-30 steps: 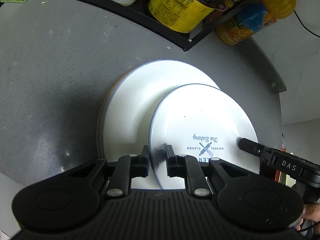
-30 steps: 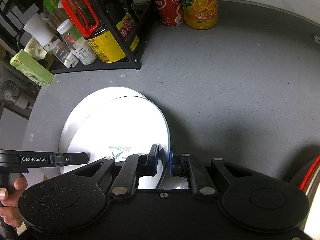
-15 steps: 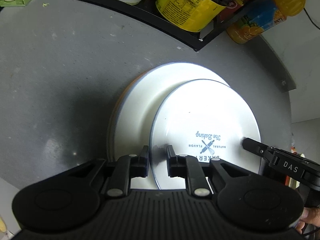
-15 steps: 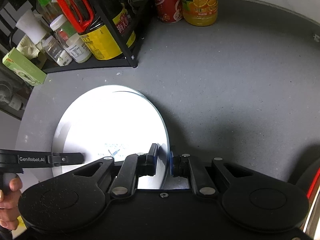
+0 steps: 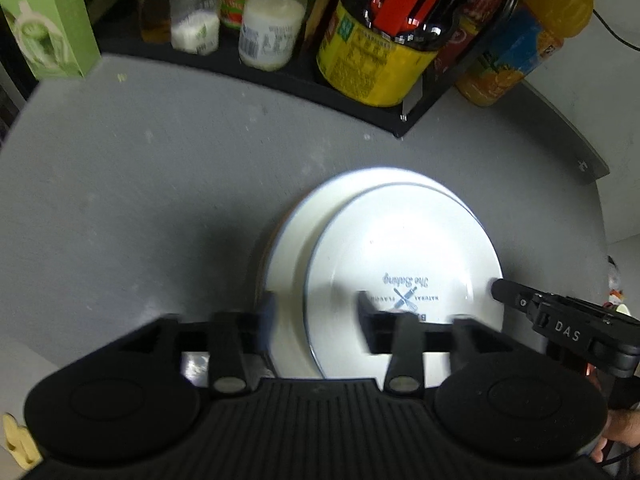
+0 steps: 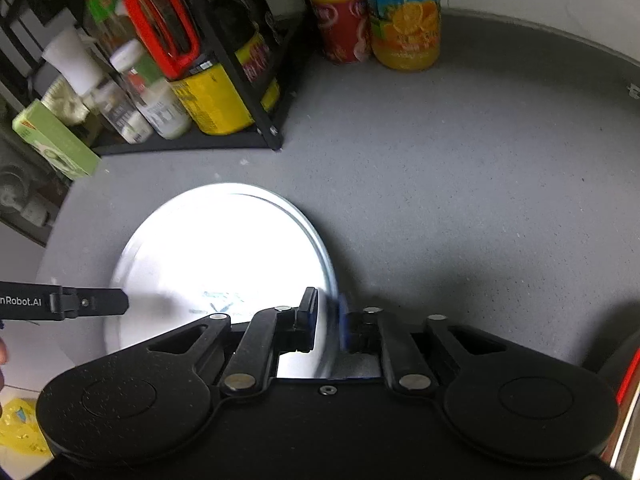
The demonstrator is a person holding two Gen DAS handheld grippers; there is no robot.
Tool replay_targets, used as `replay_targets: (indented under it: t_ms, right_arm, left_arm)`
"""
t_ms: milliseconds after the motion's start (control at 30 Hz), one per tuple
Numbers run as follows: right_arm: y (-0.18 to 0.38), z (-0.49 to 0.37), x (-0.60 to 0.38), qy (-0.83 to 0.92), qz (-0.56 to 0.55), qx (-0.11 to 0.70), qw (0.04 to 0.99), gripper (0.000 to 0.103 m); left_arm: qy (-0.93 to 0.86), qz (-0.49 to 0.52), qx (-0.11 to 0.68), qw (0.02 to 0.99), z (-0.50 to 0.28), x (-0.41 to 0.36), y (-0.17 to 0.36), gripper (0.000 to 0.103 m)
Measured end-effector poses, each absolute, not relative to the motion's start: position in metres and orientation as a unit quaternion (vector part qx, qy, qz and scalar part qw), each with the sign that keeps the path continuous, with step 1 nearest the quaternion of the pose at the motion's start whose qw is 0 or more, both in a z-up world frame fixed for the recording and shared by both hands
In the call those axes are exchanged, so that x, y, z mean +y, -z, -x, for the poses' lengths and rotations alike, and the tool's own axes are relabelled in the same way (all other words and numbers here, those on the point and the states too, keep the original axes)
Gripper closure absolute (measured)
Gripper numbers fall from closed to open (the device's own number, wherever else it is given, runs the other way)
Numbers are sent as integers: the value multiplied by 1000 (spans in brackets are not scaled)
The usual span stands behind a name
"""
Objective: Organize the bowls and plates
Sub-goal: 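Lower the 'BAKERY' plate onto the stack and open both tools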
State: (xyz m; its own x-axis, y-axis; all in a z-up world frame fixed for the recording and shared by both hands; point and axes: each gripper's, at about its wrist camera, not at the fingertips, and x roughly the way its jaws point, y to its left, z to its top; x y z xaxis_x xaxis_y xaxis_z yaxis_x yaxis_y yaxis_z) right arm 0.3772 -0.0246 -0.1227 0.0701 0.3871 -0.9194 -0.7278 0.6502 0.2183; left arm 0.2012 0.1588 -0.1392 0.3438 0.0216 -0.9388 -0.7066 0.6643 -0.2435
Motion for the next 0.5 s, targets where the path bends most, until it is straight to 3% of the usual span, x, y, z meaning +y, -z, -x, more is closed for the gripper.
replay_targets:
  t_ms: [100,300,433,500]
  right_arm:
    - [120,-377,-28,-391,151,556,717,85]
    - [122,-376,-32,-377,156,560,721,69]
    - [129,-374,-32,-371,162,570,715,69]
    - [132,-374,-33,-372,157,577,710,70]
  left_arm:
    - [-250,307,514,761,-202,155,137,33]
    - [-266,331,517,743,-196,163,159,33]
    - [-267,350,524,729,-191,168,176,41]
    - [-262,369,517,727,-187,170,180,51]
